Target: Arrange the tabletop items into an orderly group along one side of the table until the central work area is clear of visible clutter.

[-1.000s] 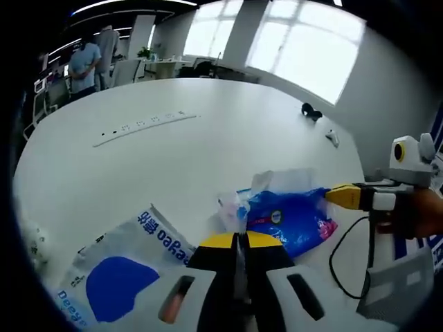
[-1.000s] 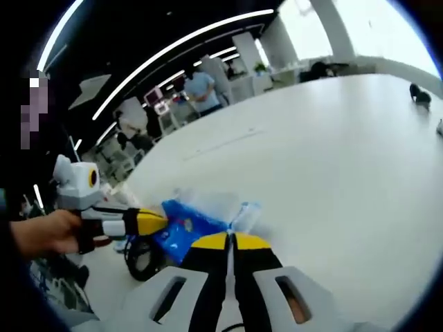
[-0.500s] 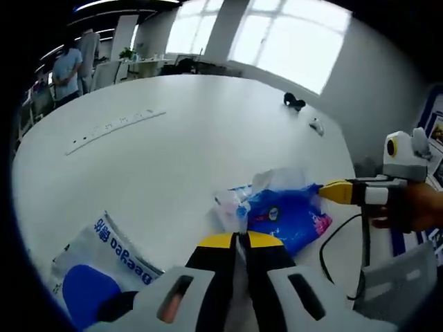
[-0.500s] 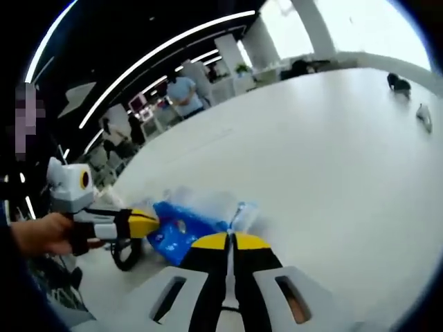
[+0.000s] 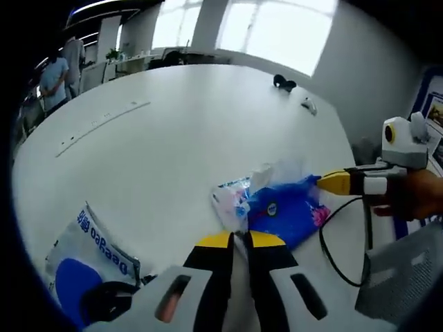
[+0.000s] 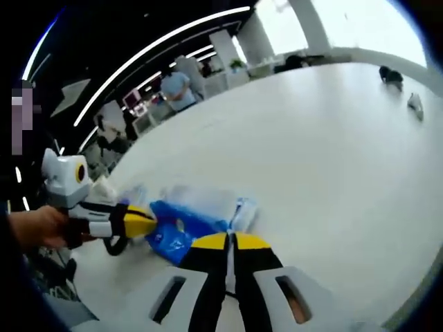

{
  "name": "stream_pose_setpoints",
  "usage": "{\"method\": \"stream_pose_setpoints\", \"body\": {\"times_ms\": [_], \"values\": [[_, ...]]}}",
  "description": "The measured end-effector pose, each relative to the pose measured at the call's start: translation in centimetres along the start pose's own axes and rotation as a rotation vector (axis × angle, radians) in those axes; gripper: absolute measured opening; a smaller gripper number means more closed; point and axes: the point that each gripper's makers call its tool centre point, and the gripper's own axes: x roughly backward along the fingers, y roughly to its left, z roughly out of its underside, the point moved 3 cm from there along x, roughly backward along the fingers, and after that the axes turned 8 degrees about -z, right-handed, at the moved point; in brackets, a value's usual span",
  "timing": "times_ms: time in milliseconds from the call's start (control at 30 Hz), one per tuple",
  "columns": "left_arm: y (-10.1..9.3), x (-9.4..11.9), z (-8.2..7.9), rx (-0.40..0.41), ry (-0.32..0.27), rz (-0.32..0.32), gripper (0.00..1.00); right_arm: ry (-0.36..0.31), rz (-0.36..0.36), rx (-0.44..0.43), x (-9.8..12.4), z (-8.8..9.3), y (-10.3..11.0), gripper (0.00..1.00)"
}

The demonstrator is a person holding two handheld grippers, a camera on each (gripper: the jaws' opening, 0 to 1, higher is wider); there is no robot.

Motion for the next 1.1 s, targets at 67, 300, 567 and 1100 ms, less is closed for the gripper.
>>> {"method": "stream_pose_setpoints", "body": {"times_ms": [67, 300, 567, 1100], "values": [[0.1, 0.0, 0.2, 0.003, 0.004, 0.002, 0.07, -0.007, 0.001, -0.011, 0.1, 0.0, 0.0, 0.0], [0.3, 0.0, 0.4, 0.016, 0.009, 0.008, 0.08, -0.016, 0.007, -0.012, -0.1, 0.0, 0.2, 0.0], [0.6, -0.2, 0.4, 0.034, 0.008, 0.009, 0.08, -0.011, 0.012, -0.006, -1.0, -0.6, 0.0, 0.0], [1.2, 0.3, 0.1, 0.068, -0.01, 0.002, 0.13, 0.018, 0.029, 0.022, -1.7, -0.7, 0.0, 0.06]]}}
